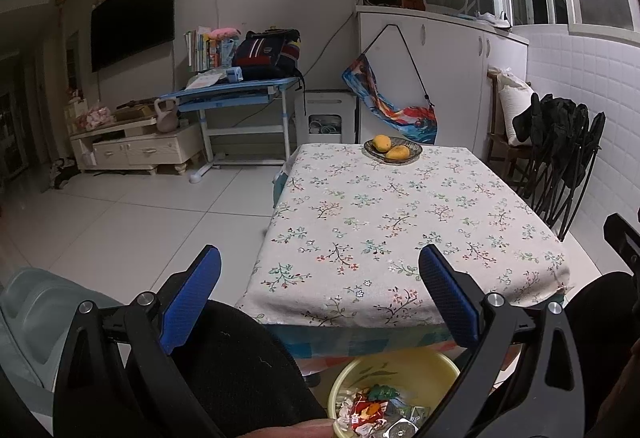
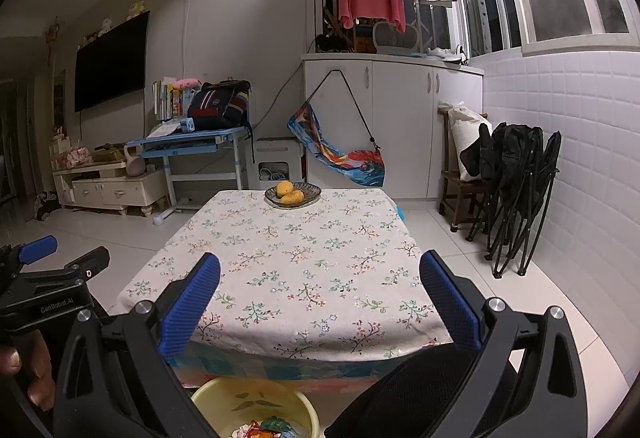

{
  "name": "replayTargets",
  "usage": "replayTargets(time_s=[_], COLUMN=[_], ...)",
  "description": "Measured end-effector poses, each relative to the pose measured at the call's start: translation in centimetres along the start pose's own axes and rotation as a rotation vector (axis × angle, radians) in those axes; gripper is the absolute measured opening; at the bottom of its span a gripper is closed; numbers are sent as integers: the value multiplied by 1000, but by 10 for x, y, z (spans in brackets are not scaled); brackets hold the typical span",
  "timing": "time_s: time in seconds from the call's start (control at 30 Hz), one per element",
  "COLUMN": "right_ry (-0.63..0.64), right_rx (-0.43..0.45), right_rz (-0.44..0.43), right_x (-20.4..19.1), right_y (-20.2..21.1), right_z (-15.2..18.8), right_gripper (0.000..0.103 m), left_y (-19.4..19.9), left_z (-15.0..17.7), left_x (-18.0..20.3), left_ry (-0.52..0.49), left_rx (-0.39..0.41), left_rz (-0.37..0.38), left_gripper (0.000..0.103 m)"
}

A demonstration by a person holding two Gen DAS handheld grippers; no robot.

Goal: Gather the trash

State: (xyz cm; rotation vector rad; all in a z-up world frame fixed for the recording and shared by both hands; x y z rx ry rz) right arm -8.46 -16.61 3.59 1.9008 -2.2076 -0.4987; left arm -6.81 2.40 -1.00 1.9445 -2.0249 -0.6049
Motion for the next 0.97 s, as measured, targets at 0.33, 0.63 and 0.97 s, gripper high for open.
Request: replayTargets(time_s=[0.33, 0.63, 0.97], right_ry=[4, 10, 10], right_rx=[-4, -10, -11], right_rz=[-2, -5, -5], right_x=[1, 0, 0], right_y=[0, -2, -3], right_z=[2, 3, 3], right_gripper=[96, 96, 96], left_y=[-1, -6, -17], left_z=[4, 9, 10], left_x=[-1, -1, 6], left_ry=[4, 29, -2], left_rx=[20, 14, -47], left_rz=[13, 28, 32], left_gripper=[96, 96, 96])
Point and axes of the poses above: each gripper's, at about its wrist camera, not at the fingertips, and y roughly against the way its jaws point, x to its right, z to its underside, the point moved 3 cm from there along -y, roughly the way its jaws point, and after that the axes turned 4 degrees about -y, right-handed, at the moved point
